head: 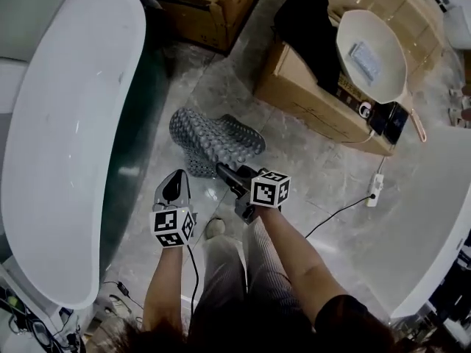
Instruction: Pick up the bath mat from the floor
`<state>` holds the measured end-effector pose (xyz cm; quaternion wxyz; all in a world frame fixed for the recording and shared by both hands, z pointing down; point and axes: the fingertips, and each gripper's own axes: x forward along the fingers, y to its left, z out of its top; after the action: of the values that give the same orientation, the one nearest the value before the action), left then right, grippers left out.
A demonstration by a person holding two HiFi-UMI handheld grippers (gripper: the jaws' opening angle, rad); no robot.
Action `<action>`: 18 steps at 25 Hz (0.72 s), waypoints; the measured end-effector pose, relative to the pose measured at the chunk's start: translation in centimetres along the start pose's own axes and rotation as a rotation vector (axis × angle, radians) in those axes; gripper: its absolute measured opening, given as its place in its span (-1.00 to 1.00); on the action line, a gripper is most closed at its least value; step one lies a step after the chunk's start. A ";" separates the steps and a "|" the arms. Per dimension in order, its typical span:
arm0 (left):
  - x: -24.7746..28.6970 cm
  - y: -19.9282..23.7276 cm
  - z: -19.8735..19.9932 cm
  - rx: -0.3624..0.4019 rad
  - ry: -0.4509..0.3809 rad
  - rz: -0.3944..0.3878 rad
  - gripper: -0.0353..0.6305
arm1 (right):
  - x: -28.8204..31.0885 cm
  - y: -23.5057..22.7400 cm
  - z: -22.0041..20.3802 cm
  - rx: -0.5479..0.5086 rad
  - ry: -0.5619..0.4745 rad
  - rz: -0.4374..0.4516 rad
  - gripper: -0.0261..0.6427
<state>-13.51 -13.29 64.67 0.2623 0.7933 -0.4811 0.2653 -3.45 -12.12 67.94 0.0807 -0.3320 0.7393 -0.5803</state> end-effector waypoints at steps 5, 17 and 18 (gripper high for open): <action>-3.5 -0.8 5.7 -0.038 -0.043 0.020 -0.84 | -2.2 6.5 3.9 -0.040 -0.008 0.040 -0.87; -13.5 -3.6 16.4 -0.126 -0.140 0.022 -0.85 | -9.9 21.0 13.3 -0.169 -0.069 0.126 -0.87; -14.3 -3.9 17.0 -0.126 -0.151 0.020 -0.84 | -10.6 22.1 13.8 -0.177 -0.070 0.139 -0.87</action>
<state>-12.74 -14.24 42.16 0.2720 0.7882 -0.5232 0.1763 2.84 -14.70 40.71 0.1166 -0.3058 0.8055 -0.4940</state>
